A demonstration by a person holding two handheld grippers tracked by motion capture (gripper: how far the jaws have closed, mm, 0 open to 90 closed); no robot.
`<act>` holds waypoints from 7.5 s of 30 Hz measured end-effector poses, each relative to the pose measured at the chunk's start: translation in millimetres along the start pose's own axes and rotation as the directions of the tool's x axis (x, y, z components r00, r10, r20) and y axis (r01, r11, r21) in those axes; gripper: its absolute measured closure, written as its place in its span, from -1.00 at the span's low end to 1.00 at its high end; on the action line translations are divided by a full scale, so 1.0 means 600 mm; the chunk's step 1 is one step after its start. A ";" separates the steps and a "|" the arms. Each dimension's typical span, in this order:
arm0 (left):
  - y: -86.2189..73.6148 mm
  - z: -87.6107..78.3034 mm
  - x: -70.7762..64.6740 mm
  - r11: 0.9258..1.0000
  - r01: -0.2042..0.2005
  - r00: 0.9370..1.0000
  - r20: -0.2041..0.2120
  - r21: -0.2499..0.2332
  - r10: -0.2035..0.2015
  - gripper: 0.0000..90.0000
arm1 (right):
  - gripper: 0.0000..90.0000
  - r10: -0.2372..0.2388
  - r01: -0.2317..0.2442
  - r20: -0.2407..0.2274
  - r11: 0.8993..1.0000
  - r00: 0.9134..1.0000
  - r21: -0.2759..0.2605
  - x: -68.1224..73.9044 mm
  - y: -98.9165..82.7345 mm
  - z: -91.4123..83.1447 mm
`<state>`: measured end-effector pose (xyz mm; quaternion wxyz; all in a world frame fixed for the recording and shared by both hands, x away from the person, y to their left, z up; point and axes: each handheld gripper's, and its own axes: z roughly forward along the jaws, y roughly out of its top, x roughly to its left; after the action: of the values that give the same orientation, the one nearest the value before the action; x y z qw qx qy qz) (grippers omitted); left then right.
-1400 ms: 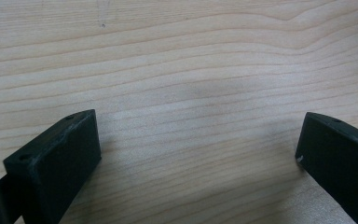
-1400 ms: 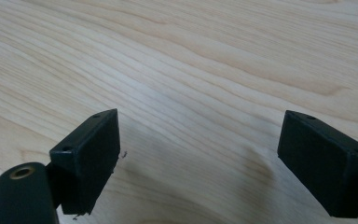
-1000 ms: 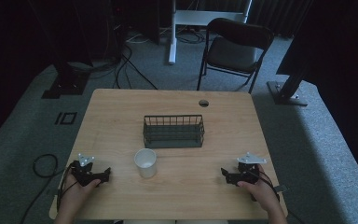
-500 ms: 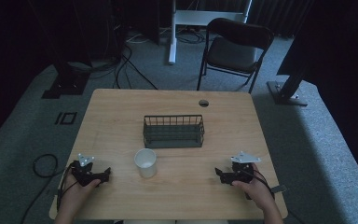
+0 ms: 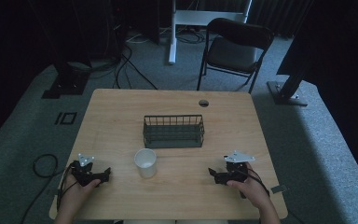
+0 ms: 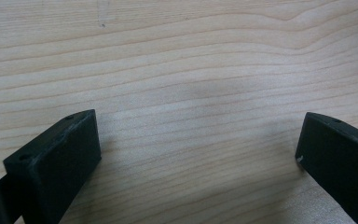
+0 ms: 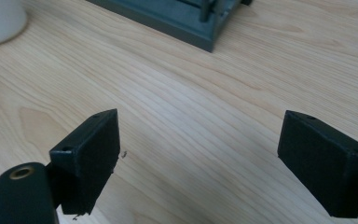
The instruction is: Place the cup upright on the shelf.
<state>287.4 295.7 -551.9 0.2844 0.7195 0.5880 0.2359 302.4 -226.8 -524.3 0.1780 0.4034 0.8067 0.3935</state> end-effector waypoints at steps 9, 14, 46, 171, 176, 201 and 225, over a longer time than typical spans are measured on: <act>0.000 0.000 0.000 1.000 0.000 1.000 0.000 0.000 0.000 -0.99 | -0.72 -0.026 0.026 -0.050 1.000 0.998 -0.012 0.018 0.014 0.009; 0.000 0.000 0.000 1.000 0.000 1.000 0.000 0.000 0.000 -0.99 | -0.72 -0.040 0.039 -0.064 0.999 0.997 -0.019 0.026 0.021 0.012; 0.000 0.000 0.000 1.000 0.000 1.000 0.000 0.000 0.000 -0.99 | -0.72 -0.141 0.134 -0.212 0.990 0.967 -0.047 0.101 0.063 0.051; 0.000 -0.001 0.001 1.000 -0.003 1.000 0.000 0.003 0.003 -0.99 | -0.57 -0.227 0.130 -0.327 0.947 0.917 -0.294 0.248 0.293 0.107; 0.000 -0.001 0.001 1.000 -0.002 1.000 0.000 0.003 0.002 -0.99 | -0.57 -0.221 0.115 -0.317 0.940 0.922 -0.321 0.241 0.311 0.096; 0.000 0.000 0.000 1.000 -0.001 1.000 0.000 0.000 0.001 -0.99 | -0.56 -0.076 0.044 -0.080 0.938 0.994 -0.342 0.154 0.363 0.091; 0.000 0.000 0.001 1.000 -0.003 1.000 0.000 0.002 0.003 -0.99 | -0.56 0.047 -0.026 0.093 0.975 0.995 -0.222 0.102 0.298 0.159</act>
<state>287.3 296.1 -551.7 0.2834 0.7205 0.5872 0.2360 414.2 -65.9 -443.0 0.2536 0.4148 0.7409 0.4634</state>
